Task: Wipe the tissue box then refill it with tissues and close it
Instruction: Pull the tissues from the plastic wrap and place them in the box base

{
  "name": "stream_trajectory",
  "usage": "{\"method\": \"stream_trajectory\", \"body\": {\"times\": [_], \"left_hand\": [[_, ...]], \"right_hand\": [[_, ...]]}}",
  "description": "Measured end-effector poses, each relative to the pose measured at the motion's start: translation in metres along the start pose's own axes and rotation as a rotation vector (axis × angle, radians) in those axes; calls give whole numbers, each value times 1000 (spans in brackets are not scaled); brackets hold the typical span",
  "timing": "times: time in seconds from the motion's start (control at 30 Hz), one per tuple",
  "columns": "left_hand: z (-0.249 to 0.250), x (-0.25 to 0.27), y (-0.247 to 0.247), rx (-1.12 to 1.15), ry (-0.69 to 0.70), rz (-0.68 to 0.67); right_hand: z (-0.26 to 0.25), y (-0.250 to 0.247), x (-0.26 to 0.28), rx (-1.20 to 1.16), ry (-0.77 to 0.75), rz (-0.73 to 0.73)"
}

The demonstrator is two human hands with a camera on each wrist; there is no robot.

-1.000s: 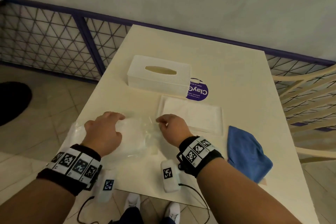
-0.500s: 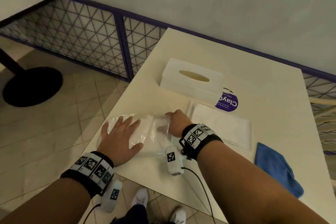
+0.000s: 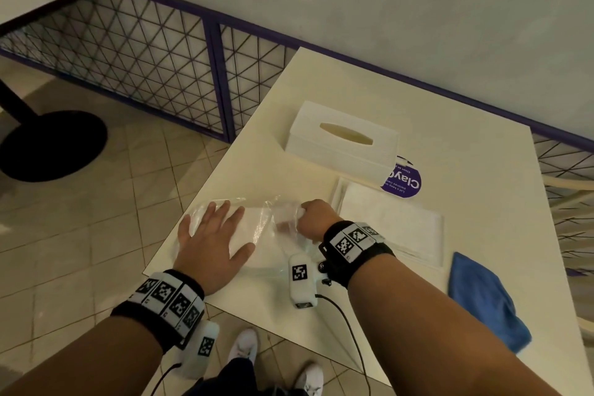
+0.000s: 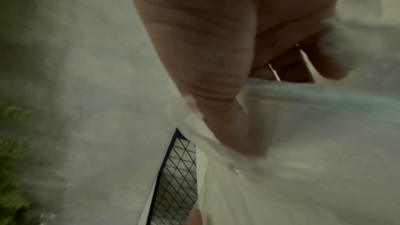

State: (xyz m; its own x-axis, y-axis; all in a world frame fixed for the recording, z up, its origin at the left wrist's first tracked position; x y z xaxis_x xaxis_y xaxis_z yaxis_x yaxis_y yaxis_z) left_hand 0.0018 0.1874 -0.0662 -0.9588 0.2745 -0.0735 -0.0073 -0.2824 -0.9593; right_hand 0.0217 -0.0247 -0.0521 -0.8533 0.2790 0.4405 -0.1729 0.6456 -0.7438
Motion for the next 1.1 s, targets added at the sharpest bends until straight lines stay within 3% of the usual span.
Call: {"method": "stream_trajectory", "body": {"times": [0.2,0.4,0.67,0.77,0.9,1.03,1.1], "left_hand": [[-2,2,-1,38,-29,14],[-2,7,3,1,-27,-22],[0,12,7,-18,-28,-74],[0,13,8,-8,-30,-83],[1,14,8,-1,-31,-86],[1,13,8,3,-33,-87],[1,12,7,10,-35,-88]], "right_hand": [[6,-24,10,-336,26,162],[15,-33,23,-178,-9,284],[18,-51,33,-425,75,561],[22,-47,32,-374,111,494],[40,-29,30,-233,292,225],[35,-22,33,-302,252,152],[30,-23,35,-447,274,145]]}}
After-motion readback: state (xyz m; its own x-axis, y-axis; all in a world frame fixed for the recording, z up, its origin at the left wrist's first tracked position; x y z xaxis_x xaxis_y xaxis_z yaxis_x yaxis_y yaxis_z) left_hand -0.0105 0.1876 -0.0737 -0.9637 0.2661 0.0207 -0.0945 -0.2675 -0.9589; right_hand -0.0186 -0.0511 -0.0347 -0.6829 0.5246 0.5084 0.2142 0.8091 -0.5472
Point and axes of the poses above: each hand's wrist, its own x-axis away from the middle knuckle, its own y-axis out of the palm, z = x × y, the point moved 4 cm from there along -x, towards the middle knuckle, and after that the axes turned 14 degrees about z, right-handed, at the moved point
